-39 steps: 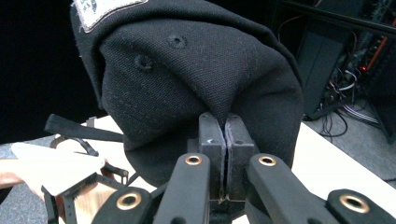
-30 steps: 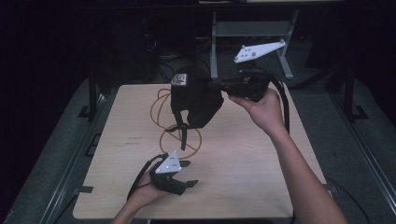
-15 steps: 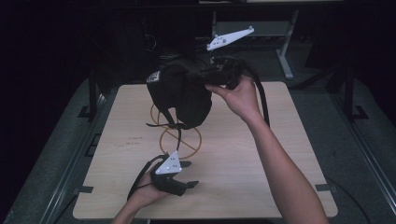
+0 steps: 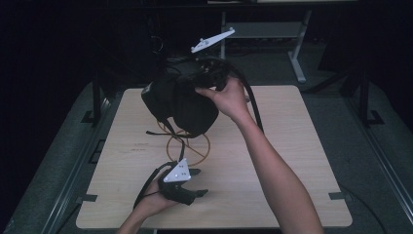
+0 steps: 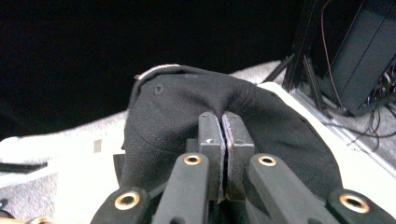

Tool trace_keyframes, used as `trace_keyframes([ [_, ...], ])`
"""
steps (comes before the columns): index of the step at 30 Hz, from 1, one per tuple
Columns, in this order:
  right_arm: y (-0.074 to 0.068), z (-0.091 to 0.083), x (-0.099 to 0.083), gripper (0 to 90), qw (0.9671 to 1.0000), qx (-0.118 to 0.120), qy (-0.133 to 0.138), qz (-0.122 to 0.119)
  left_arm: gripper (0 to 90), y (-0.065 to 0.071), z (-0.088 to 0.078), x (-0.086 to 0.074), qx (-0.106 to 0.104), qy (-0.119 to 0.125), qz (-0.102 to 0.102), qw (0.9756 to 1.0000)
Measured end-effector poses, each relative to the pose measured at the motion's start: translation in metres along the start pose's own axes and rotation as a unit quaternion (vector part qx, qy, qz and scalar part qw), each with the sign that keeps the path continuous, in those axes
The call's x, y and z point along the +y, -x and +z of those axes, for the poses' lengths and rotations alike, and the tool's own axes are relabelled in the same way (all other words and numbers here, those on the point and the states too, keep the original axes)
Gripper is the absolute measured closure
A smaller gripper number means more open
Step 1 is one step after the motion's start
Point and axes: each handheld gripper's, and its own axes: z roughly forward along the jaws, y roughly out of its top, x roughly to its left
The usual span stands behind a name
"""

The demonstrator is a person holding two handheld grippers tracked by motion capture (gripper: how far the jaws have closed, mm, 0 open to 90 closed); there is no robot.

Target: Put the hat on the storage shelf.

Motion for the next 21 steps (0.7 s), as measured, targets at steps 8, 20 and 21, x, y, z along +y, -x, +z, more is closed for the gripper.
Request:
trace_keyframes([
  [8, 0.003, 0.032, -0.006, 61.5, 0.9995, 0.001, -0.029, 0.013, 30.3, 0.001, 0.002, 0.001, -0.003, 0.001, 0.002, 1.0000],
  [20, 0.016, 0.010, -0.025, 51.7, 0.9992, 0.007, -0.014, 0.036, 29.8, -0.001, 0.003, -0.001, -0.007, -0.001, -0.008, 0.9999],
  [21, 0.017, 0.006, -0.027, 50.6, 0.9993, 0.005, -0.011, 0.036, 29.4, -0.001, 0.003, -0.001, -0.007, 0.000, -0.007, 1.0000],
])
